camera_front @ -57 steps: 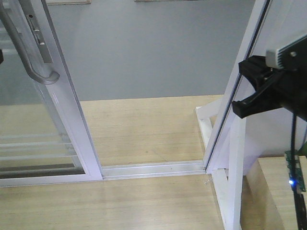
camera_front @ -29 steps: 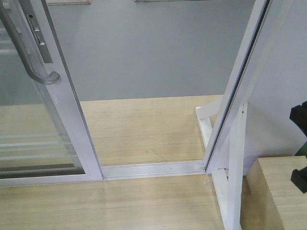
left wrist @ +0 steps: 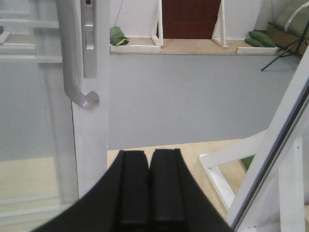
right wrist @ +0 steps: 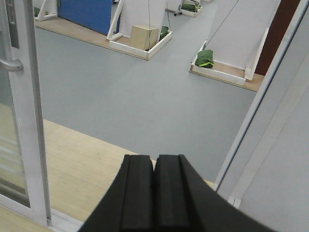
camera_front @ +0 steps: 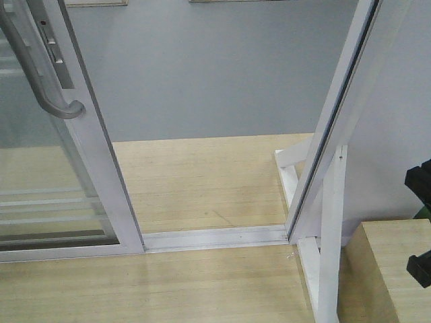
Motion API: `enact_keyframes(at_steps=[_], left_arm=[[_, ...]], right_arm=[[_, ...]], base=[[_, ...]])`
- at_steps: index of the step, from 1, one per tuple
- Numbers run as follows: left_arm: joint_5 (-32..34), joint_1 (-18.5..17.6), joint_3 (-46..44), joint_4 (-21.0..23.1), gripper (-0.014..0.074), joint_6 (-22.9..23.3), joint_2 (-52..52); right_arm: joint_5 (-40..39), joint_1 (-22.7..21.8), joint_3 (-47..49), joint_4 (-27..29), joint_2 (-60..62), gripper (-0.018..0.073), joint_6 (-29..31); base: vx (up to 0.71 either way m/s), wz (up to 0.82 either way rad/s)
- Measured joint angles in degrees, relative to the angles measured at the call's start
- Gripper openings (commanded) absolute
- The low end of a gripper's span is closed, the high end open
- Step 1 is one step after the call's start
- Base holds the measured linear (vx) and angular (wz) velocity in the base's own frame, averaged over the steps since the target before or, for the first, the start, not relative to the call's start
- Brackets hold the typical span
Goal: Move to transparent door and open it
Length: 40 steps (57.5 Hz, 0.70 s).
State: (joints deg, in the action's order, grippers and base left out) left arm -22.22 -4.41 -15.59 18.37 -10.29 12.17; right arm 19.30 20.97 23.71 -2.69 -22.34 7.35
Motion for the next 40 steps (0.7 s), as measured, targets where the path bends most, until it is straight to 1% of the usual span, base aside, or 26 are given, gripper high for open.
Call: enact_keyframes(at_steps=[18, 22, 30, 40], left_arm=[[0.0, 0.0, 0.0, -0.5, -0.0002, 0.0, -0.1], [0.2, 0.0, 0.0, -3.6, -0.0002, 0.5, -0.1], [1.9, 0.0, 0.0, -10.4, -0.0002, 6.2, -0.1], [4.0, 0.0, 0.0, -11.8, -0.0002, 6.6, -0.1]], right_arm=[[0.0, 0.0, 0.0, 0.0, 0.0, 0.0, 0.0], [0.0, 0.0, 0.0, 0.0, 0.0, 0.0, 0.0], [0.0, 0.0, 0.0, 0.0, 0.0, 0.0, 0.0], [0.0, 0.0, 0.0, 0.0, 0.0, 0.0, 0.0]], base=[[0.0, 0.0], [0.0, 0.0], [0.0, 0.0], [0.0, 0.0]])
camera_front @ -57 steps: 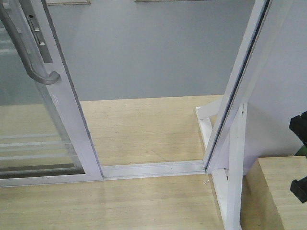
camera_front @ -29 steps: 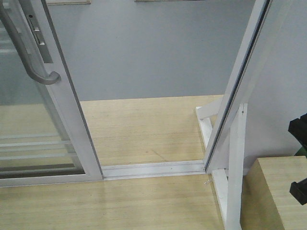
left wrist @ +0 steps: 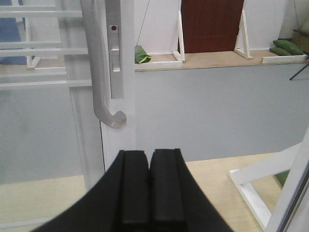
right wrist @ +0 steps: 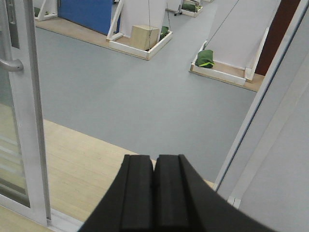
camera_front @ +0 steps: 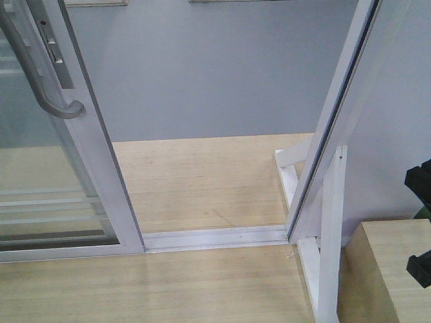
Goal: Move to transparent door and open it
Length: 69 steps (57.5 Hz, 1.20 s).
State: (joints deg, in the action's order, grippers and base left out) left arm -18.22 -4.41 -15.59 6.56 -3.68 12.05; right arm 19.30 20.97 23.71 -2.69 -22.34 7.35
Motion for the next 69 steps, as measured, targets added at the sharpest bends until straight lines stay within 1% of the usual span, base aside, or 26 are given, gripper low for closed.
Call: enact_keyframes(at_steps=[7, 20, 24, 34, 69], left_arm=[[1.1, 0.0, 2.3, -0.1, -0.0002, -0.6, -1.2], [1.4, 0.6, 15.2, 0.9, -0.0002, -0.6, -10.6], [1.6, 0.6, 17.0, 1.5, -0.0002, -0.6, -12.2], [2.0, 0.7, 17.1, 2.3, -0.0002, -0.7, -12.7], [2.0, 0.7, 17.1, 2.3, -0.0002, -0.7, -12.7]], right_arm=[[0.0, 0.0, 0.0, 0.1, 0.0, 0.0, 0.0], [0.0, 0.0, 0.0, 0.1, 0.0, 0.0, 0.0], [0.1, 0.0, 0.0, 0.1, 0.0, 0.0, 0.0], [0.5, 0.0, 0.0, 0.1, 0.0, 0.0, 0.0], [0.7, 0.0, 0.0, 0.1, 0.0, 0.0, 0.0]], base=[[0.0, 0.0], [0.0, 0.0], [0.0, 0.0], [0.0, 0.0], [0.0, 0.0]])
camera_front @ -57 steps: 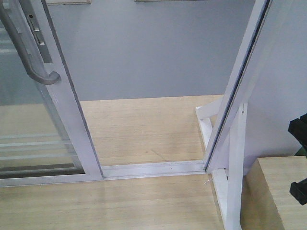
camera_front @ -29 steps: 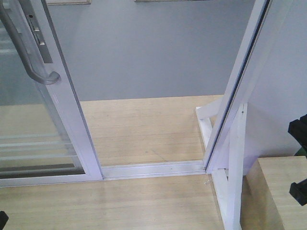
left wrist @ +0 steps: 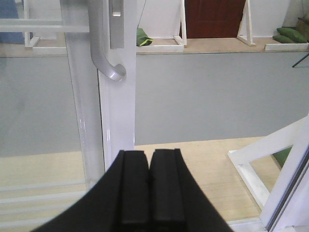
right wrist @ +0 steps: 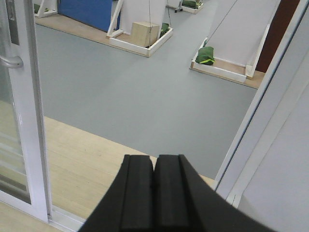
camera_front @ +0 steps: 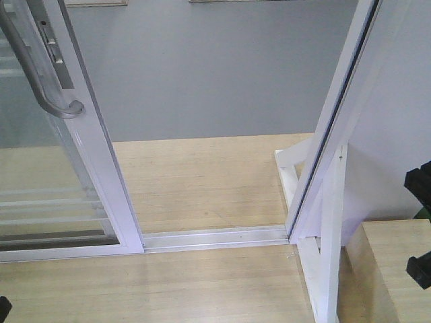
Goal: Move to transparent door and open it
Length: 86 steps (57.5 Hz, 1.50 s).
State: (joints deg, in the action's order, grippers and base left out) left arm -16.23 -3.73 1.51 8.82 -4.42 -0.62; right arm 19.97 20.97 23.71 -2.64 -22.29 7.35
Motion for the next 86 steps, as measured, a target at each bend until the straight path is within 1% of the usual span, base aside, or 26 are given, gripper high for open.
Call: enact_keyframes(at_steps=[10, 13, 24, 29, 35, 42, 56, 60, 65, 86], left_arm=[[0.0, 0.0, 0.0, 0.0, -0.0002, 0.0, 0.0], [0.0, 0.0, 0.0, 0.0, -0.0002, 0.0, 0.0], [0.0, 0.0, 0.0, 0.0, -0.0002, 0.0, 0.0], [0.0, 0.0, 0.0, 0.0, -0.0002, 0.0, 0.0], [0.0, 0.0, 0.0, 0.0, -0.0002, 0.0, 0.0], [0.1, 0.0, 0.0, 0.0, -0.0002, 0.0, 0.0], [0.1, 0.0, 0.0, 0.0, -0.0002, 0.0, 0.0], [0.1, 0.0, 0.0, 0.0, -0.0002, 0.0, 0.0], [0.1, 0.0, 0.0, 0.0, -0.0002, 0.0, 0.0], [0.1, 0.0, 0.0, 0.0, -0.0002, 0.0, 0.0]], right_arm=[[-1.5, 0.0, -2.4, 0.1, 1.4, 0.0, 0.0], [-3.5, 0.0, -5.2, 0.5, 3.4, 0.0, 0.0], [-11.8, 0.0, -20.3, 3.2, 15.7, 0.0, 0.0], [-12.8, 0.0, -24.7, 4.5, 20.6, 0.0, 0.0], [-12.6, 0.0, -25.4, 6.3, 22.7, 0.0, 0.0], [-11.0, -0.7, -25.4, 6.6, 22.8, 0.0, 0.0], [-10.1, -8.5, -25.4, 6.7, 22.8, 0.0, 0.0], [-10.1, -9.7, -25.4, 6.7, 22.8, 0.0, 0.0], [-10.1, -10.3, -25.4, 6.7, 22.8, 0.0, 0.0], [-10.1, -10.3, -25.4, 6.8, 22.8, 0.0, 0.0]], base=[[0.0, 0.0], [0.0, 0.0], [0.0, 0.0], [0.0, 0.0], [0.0, 0.0], [0.0, 0.0], [0.0, 0.0], [0.0, 0.0], [0.0, 0.0], [0.0, 0.0]])
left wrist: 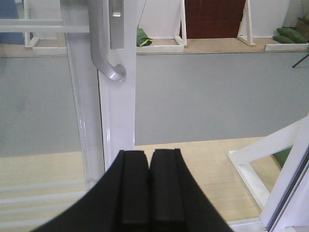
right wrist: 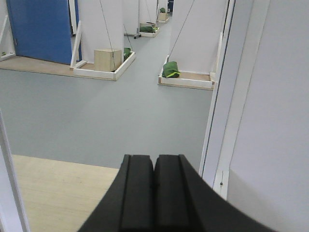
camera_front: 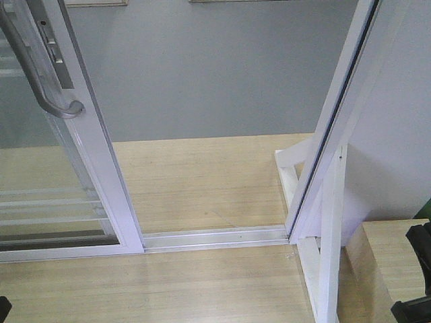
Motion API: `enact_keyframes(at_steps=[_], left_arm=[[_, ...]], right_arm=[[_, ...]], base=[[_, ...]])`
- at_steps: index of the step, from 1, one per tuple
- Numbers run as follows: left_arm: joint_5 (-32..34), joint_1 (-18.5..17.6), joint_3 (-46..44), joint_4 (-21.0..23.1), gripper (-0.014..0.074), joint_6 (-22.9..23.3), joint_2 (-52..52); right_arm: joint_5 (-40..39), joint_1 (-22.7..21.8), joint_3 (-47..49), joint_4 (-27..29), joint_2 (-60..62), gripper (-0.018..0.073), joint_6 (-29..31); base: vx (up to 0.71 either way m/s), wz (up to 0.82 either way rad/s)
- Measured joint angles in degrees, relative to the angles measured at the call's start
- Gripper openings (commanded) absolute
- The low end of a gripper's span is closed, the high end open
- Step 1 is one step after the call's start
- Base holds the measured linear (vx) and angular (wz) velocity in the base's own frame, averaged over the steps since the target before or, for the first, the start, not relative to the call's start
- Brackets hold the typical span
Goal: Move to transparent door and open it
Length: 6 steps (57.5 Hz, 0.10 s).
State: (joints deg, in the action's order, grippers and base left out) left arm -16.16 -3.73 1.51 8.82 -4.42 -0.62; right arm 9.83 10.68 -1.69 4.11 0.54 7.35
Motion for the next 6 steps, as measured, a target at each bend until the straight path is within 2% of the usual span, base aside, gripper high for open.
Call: enact_keyframes(at_steps=[6], left_arm=[[0.0, 0.0, 0.0, 0.0, -0.0002, 0.0, 0.0]], right_arm=[[0.0, 0.0, 0.0, 0.0, 0.0, 0.0, 0.0]], base=[[0.0, 0.0]])
